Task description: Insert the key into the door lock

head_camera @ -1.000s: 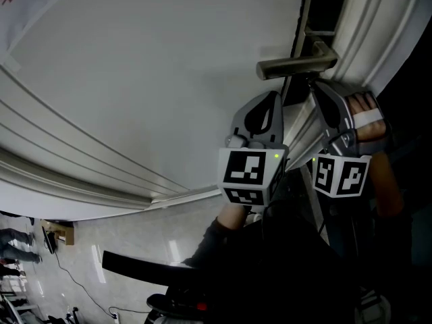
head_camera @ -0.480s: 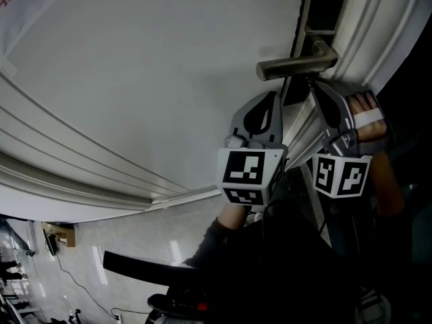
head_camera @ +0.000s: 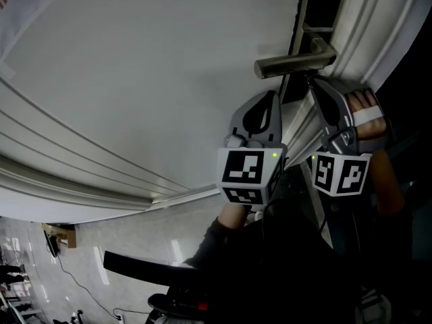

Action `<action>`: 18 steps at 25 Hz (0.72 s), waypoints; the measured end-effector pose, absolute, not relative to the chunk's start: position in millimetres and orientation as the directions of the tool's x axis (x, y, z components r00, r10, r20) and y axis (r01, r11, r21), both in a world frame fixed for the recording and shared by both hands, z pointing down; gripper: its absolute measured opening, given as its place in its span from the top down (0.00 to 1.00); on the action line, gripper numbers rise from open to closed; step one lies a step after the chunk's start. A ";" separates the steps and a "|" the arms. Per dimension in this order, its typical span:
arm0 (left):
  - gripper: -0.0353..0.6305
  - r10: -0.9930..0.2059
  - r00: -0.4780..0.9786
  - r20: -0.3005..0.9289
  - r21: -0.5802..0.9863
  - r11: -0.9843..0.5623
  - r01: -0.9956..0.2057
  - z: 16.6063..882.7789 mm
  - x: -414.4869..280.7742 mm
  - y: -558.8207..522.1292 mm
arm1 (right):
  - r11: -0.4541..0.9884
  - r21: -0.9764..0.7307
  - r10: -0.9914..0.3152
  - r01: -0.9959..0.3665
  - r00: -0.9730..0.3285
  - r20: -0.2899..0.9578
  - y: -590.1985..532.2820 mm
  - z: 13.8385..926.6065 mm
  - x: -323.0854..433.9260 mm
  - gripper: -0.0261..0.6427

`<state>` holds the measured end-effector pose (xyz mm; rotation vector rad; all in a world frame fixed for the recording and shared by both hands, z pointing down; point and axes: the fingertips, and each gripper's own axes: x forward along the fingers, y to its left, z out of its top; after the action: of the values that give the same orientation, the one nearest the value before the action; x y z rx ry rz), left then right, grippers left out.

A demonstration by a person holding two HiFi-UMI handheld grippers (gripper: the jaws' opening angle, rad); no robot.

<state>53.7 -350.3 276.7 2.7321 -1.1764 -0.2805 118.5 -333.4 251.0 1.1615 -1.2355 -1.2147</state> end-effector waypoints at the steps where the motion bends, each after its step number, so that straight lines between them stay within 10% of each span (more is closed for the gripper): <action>1: 0.95 -0.730 0.674 -0.111 0.214 -0.680 -0.701 276.8 53.8 -350.3 | 0.031 0.999 -0.999 0.015 -0.030 0.031 -333.3 251.1 118.6 0.94; 18: 0.95 -0.726 0.679 -0.113 0.223 -0.684 -0.694 277.9 56.6 -350.1 | 0.030 0.999 -0.999 0.017 -0.028 0.031 -333.3 250.7 118.4 0.94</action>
<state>56.6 -350.1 277.9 2.7275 -1.1628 -0.2885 118.4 -333.3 250.7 1.1616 -1.2318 -1.2148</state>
